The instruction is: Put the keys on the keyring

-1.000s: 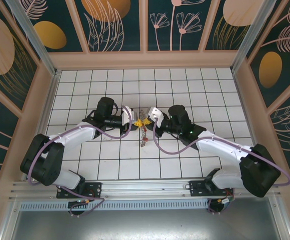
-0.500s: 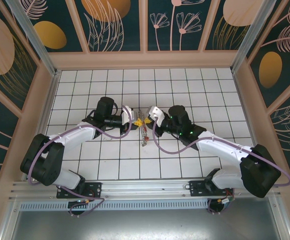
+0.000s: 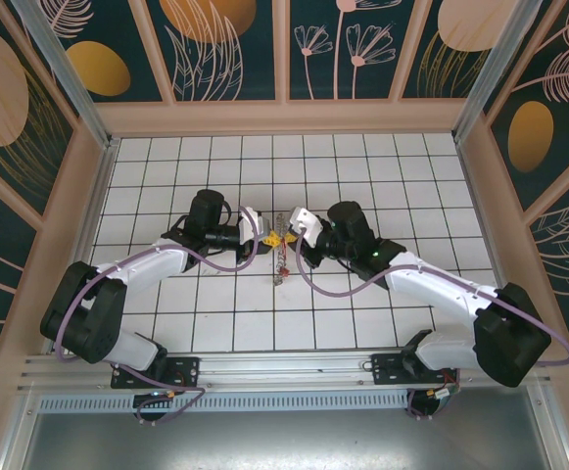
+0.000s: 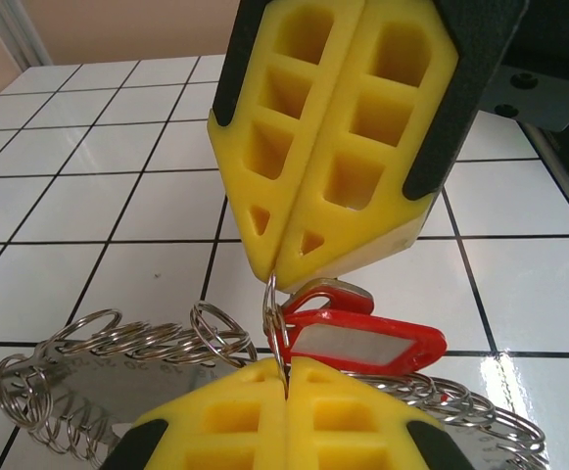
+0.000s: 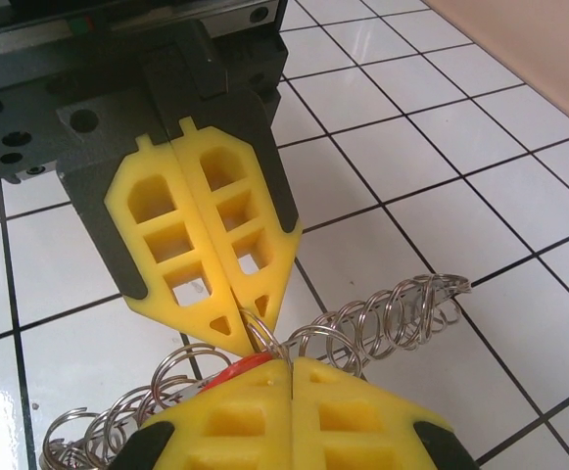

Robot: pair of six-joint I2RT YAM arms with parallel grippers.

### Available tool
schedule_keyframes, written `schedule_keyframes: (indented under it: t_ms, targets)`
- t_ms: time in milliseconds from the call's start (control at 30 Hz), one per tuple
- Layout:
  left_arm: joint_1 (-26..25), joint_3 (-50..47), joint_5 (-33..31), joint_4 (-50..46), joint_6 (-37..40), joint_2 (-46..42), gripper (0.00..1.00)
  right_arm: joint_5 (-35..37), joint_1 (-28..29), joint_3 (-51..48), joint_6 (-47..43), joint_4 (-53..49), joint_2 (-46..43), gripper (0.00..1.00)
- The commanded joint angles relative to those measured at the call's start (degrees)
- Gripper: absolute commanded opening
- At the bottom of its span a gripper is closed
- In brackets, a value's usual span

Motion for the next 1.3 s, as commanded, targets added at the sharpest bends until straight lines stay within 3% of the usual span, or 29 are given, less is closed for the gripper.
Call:
schedule_keyframes:
  t_ms: [0,67,167,300,767,1033,1267]
  targets:
    - [-0.4,0.0,3.8,1.3,-0.1,-0.5,0.0,3.1,-1.2,2.5,-2.4,-4.2,1.7,0.0]
    - [-0.4,-0.1,4.0,1.2,-0.1,-0.6,0.0,3.6,-1.4,2.1,-2.0,-3.9,1.4,0.03]
    - [-0.4,-0.1,3.9,1.3,-0.2,-0.5,0.0,4.1,-1.5,1.4,-0.2,-1.0,0.1,0.18]
    - [-0.4,0.1,3.8,1.3,-0.1,-0.3,0.0,4.1,-1.9,0.1,0.8,1.2,-2.6,0.28]
    - [-0.4,0.1,3.8,1.4,-0.4,-0.4,0.0,-0.7,-3.3,-7.5,8.1,7.4,-8.1,0.32]
    - [-0.4,0.3,4.5,1.3,-0.2,-0.3,0.0,-7.6,-3.4,-6.9,5.4,11.7,-2.8,0.36]
    - [-0.4,0.5,4.9,0.7,0.1,-0.2,0.0,-9.3,-3.5,-4.4,4.0,12.4,2.3,0.36]
